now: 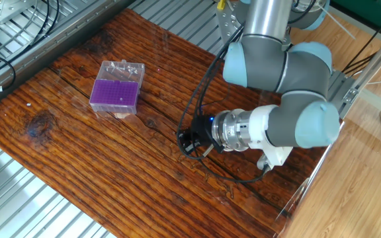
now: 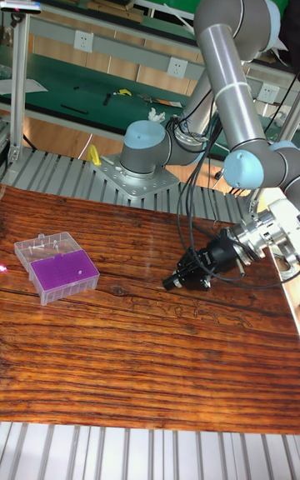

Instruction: Insert a small pipette tip into the holder for small pipette tips

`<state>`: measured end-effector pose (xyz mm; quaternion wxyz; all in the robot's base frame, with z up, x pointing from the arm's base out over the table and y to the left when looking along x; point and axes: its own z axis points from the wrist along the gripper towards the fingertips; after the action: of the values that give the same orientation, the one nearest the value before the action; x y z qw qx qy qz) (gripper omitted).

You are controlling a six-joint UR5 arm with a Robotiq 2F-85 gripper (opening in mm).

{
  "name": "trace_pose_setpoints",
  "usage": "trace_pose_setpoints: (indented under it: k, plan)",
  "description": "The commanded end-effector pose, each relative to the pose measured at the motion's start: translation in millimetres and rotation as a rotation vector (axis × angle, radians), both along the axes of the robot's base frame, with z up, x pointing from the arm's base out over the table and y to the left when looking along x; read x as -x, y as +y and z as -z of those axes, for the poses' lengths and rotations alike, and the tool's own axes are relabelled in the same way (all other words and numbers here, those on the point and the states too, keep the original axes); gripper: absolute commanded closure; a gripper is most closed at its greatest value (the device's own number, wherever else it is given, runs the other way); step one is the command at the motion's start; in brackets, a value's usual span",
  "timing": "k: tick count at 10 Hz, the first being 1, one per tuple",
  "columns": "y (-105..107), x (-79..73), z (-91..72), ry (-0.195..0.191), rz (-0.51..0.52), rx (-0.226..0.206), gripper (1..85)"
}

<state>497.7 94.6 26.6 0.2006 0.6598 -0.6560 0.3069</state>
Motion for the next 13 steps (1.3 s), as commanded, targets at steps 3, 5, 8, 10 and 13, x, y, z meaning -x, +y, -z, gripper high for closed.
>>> trace_pose_setpoints:
  k: [3,5,8,10,13]
  plan:
    - [-3,0.0,-9.2,0.056,-0.032,0.033,84.7]
    - [-7,4.0,-12.8,0.067,-0.02,0.054,84.7]
    - [-7,5.3,-15.1,0.08,-0.021,0.079,84.7]
    - [-9,5.1,-20.8,0.072,-0.009,0.122,84.7]
    - [-9,8.7,-19.9,0.065,0.017,0.116,84.7]
